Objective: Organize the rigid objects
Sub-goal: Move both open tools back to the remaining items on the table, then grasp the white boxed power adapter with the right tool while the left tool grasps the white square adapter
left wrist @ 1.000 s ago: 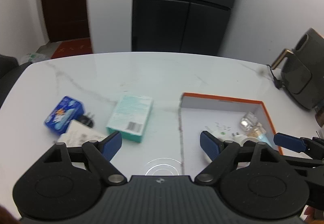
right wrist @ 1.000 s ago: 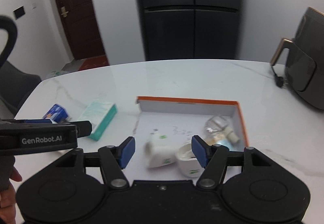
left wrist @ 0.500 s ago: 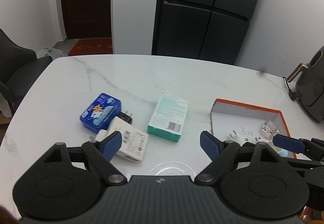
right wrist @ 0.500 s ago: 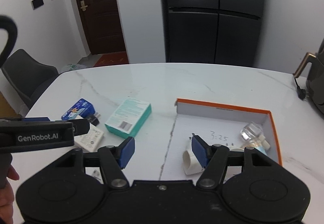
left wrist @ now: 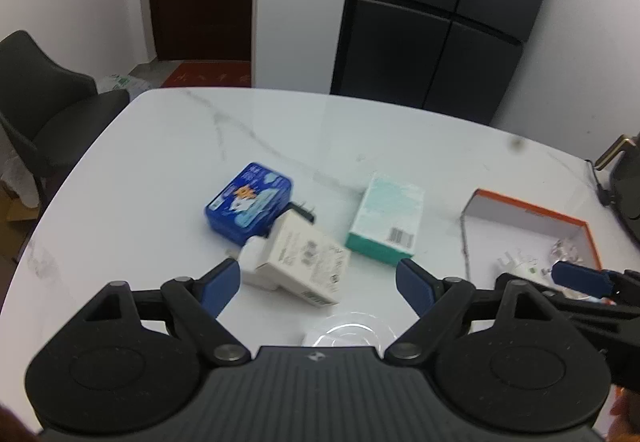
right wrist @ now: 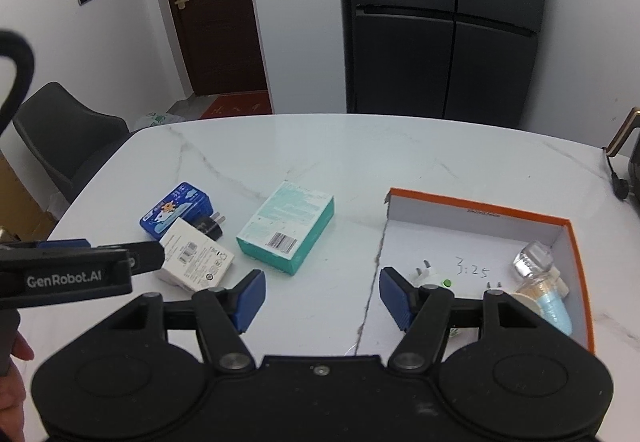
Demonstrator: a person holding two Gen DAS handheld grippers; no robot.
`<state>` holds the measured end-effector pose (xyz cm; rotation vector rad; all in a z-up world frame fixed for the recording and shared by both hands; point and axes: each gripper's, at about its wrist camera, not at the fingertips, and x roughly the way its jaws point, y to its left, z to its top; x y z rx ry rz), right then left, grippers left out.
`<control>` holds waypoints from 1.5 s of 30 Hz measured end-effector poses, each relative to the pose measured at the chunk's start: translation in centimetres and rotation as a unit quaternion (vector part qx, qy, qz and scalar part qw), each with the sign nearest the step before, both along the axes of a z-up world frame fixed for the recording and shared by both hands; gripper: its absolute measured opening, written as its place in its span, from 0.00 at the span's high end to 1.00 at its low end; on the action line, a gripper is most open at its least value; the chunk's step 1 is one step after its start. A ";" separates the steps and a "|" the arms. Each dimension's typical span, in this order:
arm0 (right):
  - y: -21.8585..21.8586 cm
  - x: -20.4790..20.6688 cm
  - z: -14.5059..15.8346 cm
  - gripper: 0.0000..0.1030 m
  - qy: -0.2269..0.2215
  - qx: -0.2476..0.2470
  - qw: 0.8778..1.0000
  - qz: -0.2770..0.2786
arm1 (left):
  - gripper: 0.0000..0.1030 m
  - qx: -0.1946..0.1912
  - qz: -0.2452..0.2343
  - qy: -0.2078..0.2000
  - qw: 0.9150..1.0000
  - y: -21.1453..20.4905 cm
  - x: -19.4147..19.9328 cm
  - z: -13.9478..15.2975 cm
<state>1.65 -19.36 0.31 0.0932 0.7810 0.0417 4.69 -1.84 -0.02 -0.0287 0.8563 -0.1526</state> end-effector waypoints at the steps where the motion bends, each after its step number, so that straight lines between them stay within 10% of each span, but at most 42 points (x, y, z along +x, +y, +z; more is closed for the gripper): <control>1: 0.2 0.1 -0.2 0.26 0.002 0.000 1.000 0.001 | 0.15 0.002 0.002 0.002 1.000 0.4 0.0 -0.2; 14: 4.2 2.9 -3.1 0.24 0.022 0.014 0.991 0.128 | 0.14 0.009 0.045 0.031 0.998 5.3 0.7 -2.3; 39: 12.0 13.3 -8.8 0.20 0.029 -0.075 0.918 0.388 | 0.14 -0.007 0.043 0.060 0.997 9.6 2.6 -4.9; 45: 9.8 13.2 -8.3 0.31 0.051 0.002 0.943 0.329 | 0.13 -0.009 0.026 0.059 0.998 8.5 3.5 -5.5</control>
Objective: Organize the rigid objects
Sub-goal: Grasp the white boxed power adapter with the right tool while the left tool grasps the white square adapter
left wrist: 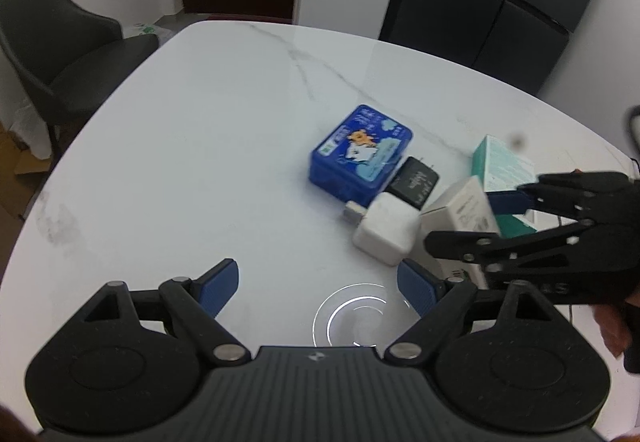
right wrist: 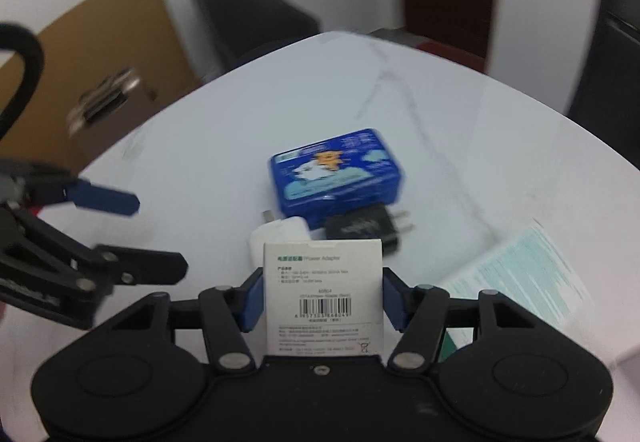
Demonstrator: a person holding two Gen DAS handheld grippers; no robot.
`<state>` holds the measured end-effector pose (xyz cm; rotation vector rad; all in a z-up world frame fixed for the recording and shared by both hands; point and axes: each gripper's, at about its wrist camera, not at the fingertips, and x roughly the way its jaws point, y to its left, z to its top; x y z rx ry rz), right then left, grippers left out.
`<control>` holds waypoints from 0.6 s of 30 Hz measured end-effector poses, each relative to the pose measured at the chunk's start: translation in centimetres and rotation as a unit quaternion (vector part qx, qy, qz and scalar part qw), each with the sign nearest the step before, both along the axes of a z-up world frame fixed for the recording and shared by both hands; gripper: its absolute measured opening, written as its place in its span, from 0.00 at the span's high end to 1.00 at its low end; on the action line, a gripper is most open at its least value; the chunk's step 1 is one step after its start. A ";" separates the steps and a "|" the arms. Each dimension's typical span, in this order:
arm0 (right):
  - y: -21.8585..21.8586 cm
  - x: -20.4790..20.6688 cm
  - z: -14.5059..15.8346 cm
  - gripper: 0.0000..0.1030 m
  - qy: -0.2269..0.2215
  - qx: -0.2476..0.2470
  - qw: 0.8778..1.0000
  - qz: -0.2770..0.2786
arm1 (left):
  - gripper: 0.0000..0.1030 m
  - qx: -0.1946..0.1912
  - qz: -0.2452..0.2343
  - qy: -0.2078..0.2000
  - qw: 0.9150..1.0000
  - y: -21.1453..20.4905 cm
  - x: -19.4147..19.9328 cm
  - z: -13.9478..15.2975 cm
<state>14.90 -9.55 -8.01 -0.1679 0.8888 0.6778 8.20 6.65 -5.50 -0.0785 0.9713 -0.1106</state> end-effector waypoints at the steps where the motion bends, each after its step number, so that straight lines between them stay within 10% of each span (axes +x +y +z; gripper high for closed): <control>1: -0.6 -0.4 0.3 0.31 -0.001 0.010 1.000 -0.017 | 0.13 0.001 -0.005 -0.001 1.000 -0.3 0.2 -0.1; 11: -5.5 -4.9 3.1 0.31 -0.011 0.061 0.987 -0.145 | 0.11 0.029 -0.076 -0.018 0.997 -4.7 3.7 -2.6; 18: -7.2 -7.4 3.3 0.31 -0.003 0.073 0.980 -0.183 | 0.40 0.049 -0.121 -0.033 0.991 -5.2 4.6 -3.9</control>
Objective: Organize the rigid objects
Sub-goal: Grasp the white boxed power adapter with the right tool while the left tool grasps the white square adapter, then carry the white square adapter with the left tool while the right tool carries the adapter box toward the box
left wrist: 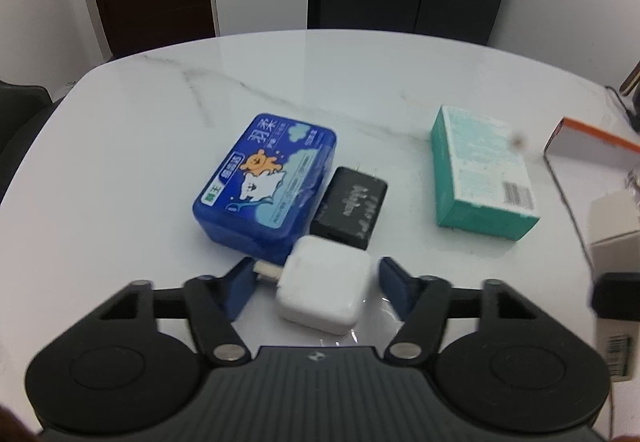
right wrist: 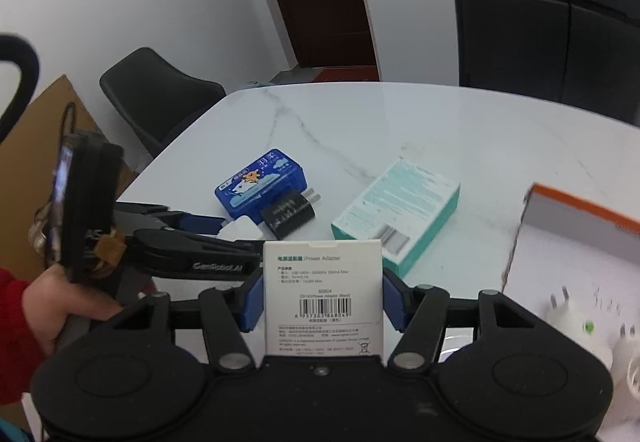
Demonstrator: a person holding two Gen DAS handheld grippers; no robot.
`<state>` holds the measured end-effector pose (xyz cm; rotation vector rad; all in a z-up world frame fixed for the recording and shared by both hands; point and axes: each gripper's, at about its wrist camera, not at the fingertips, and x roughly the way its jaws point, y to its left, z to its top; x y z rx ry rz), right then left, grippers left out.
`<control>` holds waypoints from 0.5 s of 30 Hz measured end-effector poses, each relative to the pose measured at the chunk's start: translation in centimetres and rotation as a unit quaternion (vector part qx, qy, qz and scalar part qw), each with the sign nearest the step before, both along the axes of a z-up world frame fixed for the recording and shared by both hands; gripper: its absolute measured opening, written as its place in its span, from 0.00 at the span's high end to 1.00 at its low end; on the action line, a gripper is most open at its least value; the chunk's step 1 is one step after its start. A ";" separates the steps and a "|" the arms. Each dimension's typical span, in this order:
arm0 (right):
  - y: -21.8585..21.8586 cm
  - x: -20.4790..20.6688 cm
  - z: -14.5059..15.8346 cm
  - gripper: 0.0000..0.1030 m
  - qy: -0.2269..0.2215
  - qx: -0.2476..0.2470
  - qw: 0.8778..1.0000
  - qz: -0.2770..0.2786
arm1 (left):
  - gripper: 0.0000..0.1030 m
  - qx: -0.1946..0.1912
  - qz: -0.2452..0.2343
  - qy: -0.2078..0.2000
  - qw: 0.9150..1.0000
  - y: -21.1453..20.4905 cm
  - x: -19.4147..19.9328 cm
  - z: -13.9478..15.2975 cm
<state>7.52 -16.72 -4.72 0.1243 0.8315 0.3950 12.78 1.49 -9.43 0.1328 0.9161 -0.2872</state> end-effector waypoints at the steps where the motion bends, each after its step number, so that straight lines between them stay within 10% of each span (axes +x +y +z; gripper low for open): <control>1: 0.0 -0.2 -0.1 0.31 0.000 -0.001 1.000 -0.004 | 0.40 0.000 -0.003 -0.003 1.000 0.0 0.0 0.0; 15: 1.8 -1.9 1.0 0.31 -0.010 -0.019 0.999 -0.034 | 0.42 -0.027 0.042 -0.022 0.999 0.9 -4.2 4.0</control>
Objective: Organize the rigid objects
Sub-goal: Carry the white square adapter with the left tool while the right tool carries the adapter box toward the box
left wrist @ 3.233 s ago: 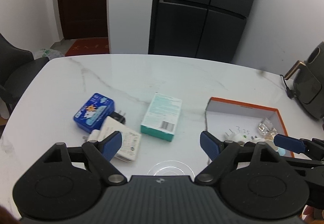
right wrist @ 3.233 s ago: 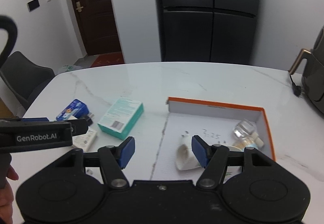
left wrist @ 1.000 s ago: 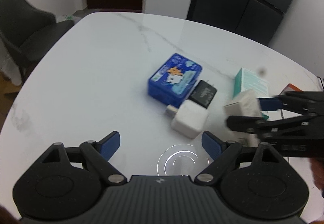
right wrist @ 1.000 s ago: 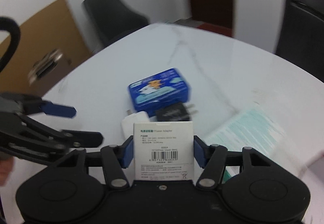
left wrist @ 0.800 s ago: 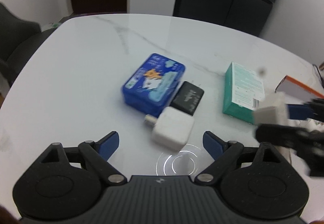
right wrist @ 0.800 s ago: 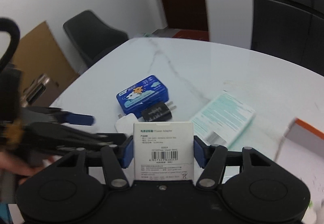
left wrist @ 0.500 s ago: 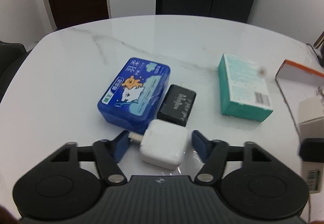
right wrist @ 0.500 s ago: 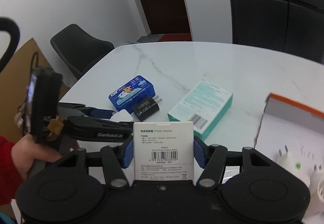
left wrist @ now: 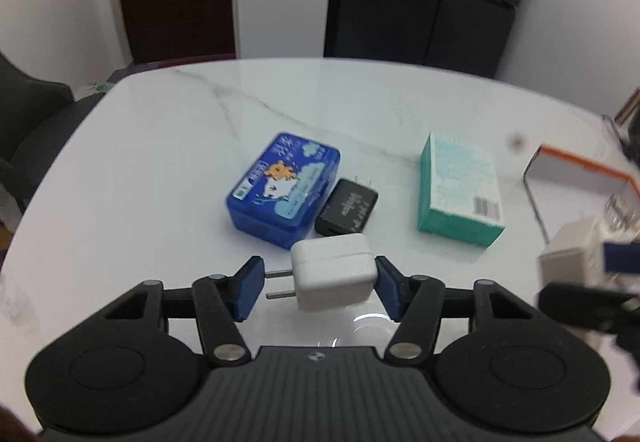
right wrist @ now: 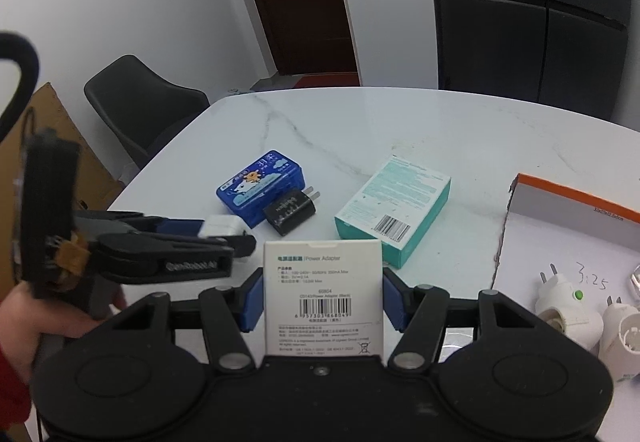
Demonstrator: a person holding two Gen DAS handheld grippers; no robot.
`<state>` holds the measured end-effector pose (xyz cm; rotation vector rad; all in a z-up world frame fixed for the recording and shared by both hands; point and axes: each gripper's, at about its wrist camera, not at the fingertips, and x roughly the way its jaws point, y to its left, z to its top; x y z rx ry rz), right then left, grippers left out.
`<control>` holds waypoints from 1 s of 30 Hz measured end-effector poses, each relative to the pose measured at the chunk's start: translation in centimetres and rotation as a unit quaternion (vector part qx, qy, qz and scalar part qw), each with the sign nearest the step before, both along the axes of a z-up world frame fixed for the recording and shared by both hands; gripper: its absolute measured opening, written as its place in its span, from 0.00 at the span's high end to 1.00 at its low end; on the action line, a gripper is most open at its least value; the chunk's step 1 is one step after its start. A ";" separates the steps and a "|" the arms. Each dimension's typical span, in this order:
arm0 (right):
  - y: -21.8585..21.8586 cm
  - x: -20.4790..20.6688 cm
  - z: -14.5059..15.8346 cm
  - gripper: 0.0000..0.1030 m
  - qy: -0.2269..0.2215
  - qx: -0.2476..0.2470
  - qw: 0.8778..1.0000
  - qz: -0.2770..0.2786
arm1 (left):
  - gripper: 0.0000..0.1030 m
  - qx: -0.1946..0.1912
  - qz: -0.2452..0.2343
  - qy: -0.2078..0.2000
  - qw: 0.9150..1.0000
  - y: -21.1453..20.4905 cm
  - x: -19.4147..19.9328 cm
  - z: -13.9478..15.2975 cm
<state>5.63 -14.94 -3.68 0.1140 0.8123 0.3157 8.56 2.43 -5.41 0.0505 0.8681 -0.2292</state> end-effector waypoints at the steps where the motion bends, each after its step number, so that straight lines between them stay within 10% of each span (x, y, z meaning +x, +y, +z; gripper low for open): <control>1: 0.2 -0.2 0.2 0.31 -0.001 -0.002 1.000 0.000 | 0.43 -0.003 0.004 -0.002 1.000 0.1 -0.3 0.4; 4: 0.7 -0.7 0.8 0.31 -0.005 -0.006 1.000 0.001 | 0.65 -0.006 0.006 -0.007 1.000 0.1 -1.3 1.6; 10: 1.0 -1.9 1.8 0.31 -0.010 -0.007 1.000 0.000 | 0.65 -0.006 0.012 0.003 1.000 0.8 -3.4 1.5; 14: 0.7 -3.1 2.3 0.31 -0.015 -0.011 1.000 0.000 | 0.37 -0.008 0.031 0.008 0.999 2.0 -4.7 0.4; 24: -0.1 -4.5 1.0 0.31 0.000 -0.007 1.000 -0.011 | 0.16 0.000 0.024 0.012 1.000 2.5 -5.8 -2.4; 28: 0.4 -4.4 0.9 0.31 0.003 -0.006 1.000 -0.011 | 0.20 0.008 0.021 0.017 1.000 1.7 -4.2 -3.5; 30: 0.8 -4.3 0.9 0.31 0.001 -0.009 1.000 -0.008 | 0.43 0.013 0.008 0.028 0.999 1.2 -3.7 -4.2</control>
